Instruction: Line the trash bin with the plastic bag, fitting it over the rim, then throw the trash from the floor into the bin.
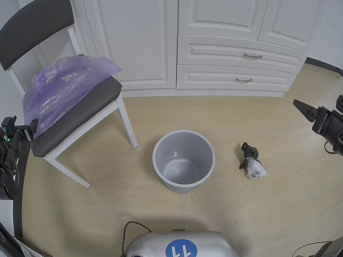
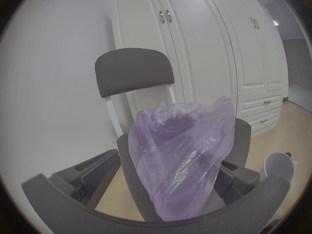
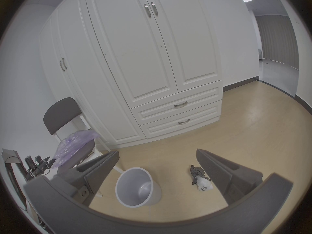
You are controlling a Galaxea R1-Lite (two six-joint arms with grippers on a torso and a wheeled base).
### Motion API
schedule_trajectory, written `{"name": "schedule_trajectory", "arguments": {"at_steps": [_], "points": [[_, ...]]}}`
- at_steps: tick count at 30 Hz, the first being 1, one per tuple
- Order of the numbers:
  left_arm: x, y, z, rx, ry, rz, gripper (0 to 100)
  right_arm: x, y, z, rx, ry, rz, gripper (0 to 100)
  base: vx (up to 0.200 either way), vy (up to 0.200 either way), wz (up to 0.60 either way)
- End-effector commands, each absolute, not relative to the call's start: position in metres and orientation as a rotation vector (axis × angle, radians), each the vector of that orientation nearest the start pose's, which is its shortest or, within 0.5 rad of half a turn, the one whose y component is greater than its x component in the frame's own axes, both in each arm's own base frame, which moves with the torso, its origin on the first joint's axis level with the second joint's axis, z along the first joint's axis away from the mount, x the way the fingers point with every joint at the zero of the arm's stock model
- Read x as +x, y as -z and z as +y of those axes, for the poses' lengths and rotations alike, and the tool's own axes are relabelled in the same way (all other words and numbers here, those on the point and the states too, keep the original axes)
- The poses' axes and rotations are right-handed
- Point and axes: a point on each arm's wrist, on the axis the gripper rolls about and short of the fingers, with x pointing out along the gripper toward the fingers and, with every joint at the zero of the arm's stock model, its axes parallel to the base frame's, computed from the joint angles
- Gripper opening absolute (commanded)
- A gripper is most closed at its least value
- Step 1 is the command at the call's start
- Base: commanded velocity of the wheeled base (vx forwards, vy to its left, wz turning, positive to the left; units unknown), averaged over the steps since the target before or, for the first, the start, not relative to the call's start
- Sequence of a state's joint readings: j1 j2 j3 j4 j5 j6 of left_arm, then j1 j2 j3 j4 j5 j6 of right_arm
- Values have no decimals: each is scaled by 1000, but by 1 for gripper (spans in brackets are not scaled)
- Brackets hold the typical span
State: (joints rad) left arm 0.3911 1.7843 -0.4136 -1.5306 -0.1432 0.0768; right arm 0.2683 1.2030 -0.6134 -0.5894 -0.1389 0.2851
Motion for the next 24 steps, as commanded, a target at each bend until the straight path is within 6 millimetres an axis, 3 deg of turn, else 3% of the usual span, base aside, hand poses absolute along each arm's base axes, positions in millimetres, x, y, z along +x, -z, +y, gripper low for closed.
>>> {"name": "schedule_trajectory", "arguments": {"at_steps": [1, 6, 7, 17, 24], "points": [[254, -157, 100, 124, -251, -163, 100, 173, -248, 44, 287, -131, 8, 100, 0, 0, 0], [252, -158, 98, 128, -249, -162, 100, 173, -248, 44, 287, -131, 8, 100, 0, 0, 0], [252, -158, 98, 133, -249, -163, 0, 174, -247, 45, 287, -131, 10, 100, 0, 0, 0], [249, -161, 86, 126, -225, -173, 0, 174, -245, 47, 283, -142, 20, 100, 0, 0, 0], [240, -159, 65, 119, -157, -159, 0, 173, -243, 51, 255, -157, 29, 100, 0, 0, 0]]}}
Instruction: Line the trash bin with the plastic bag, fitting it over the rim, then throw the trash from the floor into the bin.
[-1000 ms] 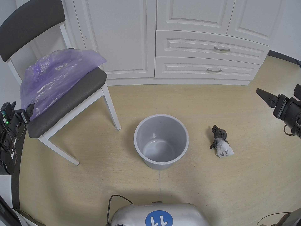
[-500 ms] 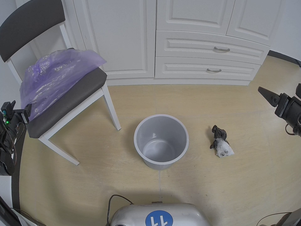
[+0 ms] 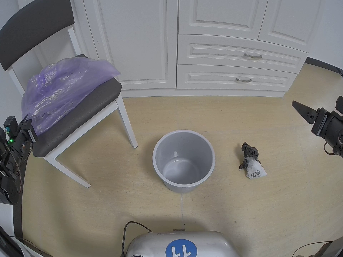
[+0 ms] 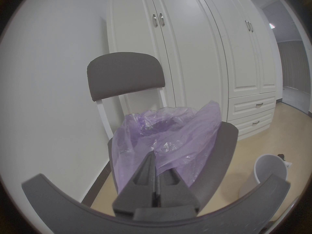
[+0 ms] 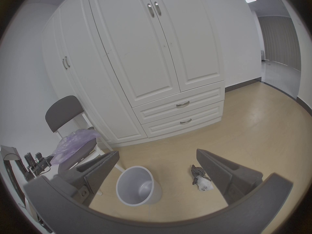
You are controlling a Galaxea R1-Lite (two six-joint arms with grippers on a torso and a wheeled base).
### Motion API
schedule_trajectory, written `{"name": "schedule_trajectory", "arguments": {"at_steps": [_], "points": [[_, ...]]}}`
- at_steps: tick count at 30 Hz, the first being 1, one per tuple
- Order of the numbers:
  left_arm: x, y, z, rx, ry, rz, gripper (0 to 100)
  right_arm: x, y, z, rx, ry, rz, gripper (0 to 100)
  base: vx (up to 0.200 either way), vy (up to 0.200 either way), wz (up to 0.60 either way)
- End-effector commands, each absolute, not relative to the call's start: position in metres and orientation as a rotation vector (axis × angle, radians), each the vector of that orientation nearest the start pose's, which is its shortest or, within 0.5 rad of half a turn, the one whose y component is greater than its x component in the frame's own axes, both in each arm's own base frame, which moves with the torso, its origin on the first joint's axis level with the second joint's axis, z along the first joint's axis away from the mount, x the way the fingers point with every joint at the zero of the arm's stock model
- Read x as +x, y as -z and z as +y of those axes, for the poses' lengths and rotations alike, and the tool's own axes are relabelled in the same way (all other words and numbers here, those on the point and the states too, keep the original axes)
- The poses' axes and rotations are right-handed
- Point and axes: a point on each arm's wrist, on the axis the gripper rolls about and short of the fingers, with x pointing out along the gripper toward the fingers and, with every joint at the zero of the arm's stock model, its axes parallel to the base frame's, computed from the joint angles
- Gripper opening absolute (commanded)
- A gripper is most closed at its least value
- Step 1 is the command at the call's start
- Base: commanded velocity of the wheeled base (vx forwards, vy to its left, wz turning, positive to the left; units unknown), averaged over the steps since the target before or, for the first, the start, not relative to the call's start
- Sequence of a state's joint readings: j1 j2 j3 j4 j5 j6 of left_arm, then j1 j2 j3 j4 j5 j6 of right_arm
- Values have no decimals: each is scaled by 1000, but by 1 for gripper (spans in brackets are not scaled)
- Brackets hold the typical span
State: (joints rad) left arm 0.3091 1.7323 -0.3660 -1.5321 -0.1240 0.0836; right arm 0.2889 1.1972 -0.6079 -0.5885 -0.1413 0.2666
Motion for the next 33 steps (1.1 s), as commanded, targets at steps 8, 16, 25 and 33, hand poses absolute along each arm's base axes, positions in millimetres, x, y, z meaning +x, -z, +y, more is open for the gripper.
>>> {"name": "schedule_trajectory", "arguments": {"at_steps": [8, 16, 25, 33], "points": [[219, -166, 36, 131, -63, -185, 0, 172, -238, 60, 232, -151, 43, 100, 0, 0, 0], [216, -175, 8, 212, -152, -217, 0, 164, -246, 59, 217, -145, 4, 100, 0, 0, 0], [256, -199, -63, 205, -100, -312, 0, 159, -249, 57, 211, -144, -15, 100, 0, 0, 0], [270, -190, -115, 173, -8, -301, 0, 154, -251, 56, 181, -146, -32, 100, 0, 0, 0]]}}
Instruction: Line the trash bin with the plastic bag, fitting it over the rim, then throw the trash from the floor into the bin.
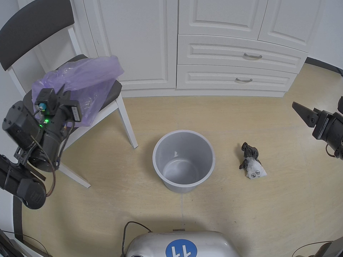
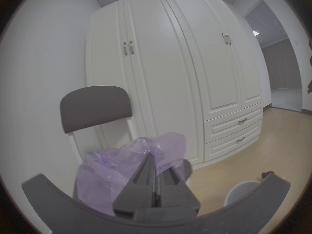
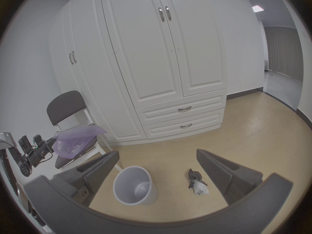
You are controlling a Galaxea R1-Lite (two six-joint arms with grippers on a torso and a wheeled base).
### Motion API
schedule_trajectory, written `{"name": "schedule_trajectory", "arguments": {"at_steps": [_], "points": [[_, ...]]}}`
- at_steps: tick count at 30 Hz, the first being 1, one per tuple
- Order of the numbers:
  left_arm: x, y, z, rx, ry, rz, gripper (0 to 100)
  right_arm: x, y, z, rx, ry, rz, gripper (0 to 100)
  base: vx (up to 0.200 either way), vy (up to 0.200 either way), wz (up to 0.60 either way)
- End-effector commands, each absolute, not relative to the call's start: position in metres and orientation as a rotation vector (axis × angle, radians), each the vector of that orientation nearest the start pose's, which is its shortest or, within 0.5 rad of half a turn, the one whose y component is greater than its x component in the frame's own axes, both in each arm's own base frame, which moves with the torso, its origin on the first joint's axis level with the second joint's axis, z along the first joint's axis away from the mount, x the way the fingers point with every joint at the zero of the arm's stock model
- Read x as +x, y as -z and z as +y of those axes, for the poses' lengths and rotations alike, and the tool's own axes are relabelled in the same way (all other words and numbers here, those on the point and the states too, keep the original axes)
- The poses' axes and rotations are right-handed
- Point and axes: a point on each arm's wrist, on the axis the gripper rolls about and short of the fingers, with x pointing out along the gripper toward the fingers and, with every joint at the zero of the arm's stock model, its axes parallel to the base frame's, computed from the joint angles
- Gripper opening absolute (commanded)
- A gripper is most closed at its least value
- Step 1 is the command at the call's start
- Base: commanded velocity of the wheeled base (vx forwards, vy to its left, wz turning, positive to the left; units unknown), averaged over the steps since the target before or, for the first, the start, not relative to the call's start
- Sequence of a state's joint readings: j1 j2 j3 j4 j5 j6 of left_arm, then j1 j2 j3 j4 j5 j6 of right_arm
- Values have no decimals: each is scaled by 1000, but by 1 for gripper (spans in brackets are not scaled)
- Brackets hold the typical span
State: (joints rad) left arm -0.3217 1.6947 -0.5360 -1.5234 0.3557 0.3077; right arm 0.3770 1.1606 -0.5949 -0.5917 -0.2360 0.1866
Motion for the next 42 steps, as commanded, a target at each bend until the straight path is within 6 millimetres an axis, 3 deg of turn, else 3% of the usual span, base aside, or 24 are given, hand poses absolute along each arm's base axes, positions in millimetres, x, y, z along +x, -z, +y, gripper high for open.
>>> {"name": "schedule_trajectory", "arguments": {"at_steps": [1, 7, 19, 32, 42], "points": [[268, -190, -118, 168, 2, -305, 0, 153, -251, 56, 172, -149, -34, 100, 0, 0, 0], [241, -204, -130, 144, 74, -347, 0, 149, -254, 56, 155, -156, -51, 100, 0, 0, 0], [206, -232, -140, 77, 157, -437, 0, 142, -249, 55, 126, -172, -46, 100, 0, 0, 0], [189, -230, -159, 55, 260, -437, 0, 137, -242, 65, 68, -186, -26, 100, 0, 0, 0], [186, -222, -176, 47, 266, -399, 0, 163, -235, 94, 52, -279, 45, 100, 0, 0, 0]]}}
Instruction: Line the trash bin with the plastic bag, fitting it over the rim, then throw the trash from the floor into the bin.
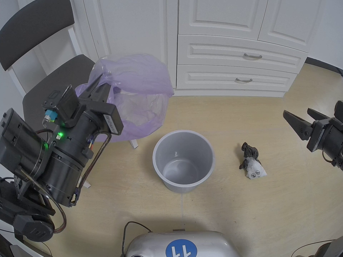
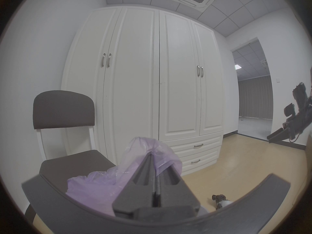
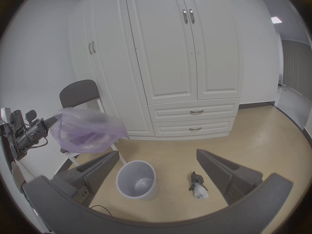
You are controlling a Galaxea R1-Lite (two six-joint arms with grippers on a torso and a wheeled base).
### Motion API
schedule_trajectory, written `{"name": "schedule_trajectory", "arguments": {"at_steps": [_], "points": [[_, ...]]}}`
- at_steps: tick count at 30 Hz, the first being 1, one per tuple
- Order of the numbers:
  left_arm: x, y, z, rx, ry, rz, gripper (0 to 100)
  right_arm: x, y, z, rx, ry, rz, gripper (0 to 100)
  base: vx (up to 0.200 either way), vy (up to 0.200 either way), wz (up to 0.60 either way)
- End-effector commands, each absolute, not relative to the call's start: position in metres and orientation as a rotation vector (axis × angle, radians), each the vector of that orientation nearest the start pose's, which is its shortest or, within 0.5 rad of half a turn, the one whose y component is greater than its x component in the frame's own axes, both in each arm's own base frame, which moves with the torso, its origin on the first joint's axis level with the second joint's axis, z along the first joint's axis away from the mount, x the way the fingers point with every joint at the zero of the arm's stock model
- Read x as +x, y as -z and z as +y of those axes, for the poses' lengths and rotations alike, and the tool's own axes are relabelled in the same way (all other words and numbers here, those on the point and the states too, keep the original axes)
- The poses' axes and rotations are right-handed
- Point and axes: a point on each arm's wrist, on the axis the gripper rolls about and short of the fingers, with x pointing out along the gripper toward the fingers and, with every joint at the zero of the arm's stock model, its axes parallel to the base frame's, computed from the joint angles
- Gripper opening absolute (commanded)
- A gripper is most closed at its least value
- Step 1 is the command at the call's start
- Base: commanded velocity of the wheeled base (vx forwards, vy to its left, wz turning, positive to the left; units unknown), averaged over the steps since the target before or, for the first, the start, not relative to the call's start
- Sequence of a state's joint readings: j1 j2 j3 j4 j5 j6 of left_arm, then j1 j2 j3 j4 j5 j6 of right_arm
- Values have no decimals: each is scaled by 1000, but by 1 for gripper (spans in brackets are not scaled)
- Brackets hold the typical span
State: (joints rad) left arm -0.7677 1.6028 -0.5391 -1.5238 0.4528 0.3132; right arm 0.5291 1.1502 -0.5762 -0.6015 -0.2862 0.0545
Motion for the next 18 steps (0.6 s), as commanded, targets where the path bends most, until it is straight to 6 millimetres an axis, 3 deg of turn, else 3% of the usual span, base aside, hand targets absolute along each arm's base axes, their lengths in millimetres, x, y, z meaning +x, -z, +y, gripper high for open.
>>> {"name": "schedule_trajectory", "arguments": {"at_steps": [1, 10, 18], "points": [[185, -221, -177, 48, 265, -397, 0, 166, -232, 96, 54, -286, 57, 100, 0, 0, 0], [182, -223, -179, 38, 275, -401, 0, 147, -225, 128, 85, -425, 63, 100, 0, 0, 0], [171, -220, -189, 26, 336, -391, 0, 150, -216, 135, 67, -397, 76, 100, 0, 0, 0]]}}
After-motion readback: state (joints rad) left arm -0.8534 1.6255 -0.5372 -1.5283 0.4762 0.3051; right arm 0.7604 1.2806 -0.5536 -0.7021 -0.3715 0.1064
